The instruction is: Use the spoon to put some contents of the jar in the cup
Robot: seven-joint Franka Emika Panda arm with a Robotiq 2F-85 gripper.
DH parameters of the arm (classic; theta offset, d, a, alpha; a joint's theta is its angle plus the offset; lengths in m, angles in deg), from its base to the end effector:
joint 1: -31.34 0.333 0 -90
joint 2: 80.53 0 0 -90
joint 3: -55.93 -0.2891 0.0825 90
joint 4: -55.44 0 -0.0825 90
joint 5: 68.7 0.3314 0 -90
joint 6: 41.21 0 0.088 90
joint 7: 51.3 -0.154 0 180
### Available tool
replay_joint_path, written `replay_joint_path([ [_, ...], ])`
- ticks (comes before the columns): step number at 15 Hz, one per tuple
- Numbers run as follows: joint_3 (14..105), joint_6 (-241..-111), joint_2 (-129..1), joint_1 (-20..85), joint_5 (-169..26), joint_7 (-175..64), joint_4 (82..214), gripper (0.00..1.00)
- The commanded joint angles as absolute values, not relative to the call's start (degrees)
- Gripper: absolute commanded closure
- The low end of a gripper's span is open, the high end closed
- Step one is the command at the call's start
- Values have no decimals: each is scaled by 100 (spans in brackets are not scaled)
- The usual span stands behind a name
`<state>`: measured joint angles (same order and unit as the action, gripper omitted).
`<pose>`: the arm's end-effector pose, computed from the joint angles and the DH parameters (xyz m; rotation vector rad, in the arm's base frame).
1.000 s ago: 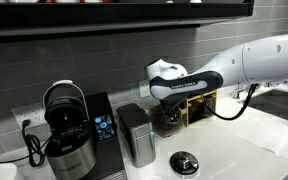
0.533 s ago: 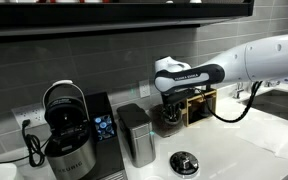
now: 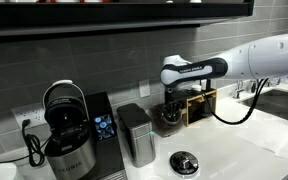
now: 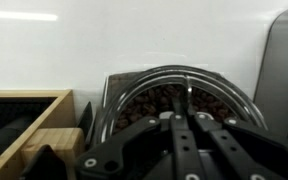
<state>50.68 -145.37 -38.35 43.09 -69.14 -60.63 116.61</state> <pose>0.6619 0.1836 0.3442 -3.0805 -0.1720 -0.0065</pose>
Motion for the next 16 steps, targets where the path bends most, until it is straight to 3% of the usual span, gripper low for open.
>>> replay_joint_path([
  [1, 4999, -15167, -4011, 4112, -6604, -6069, 12084, 99],
  [9, 5046, -15829, -4571, 3956, -6319, -5921, 12982, 99],
  [16, 5010, -15633, -4887, 3808, -6177, -5873, 13330, 99],
])
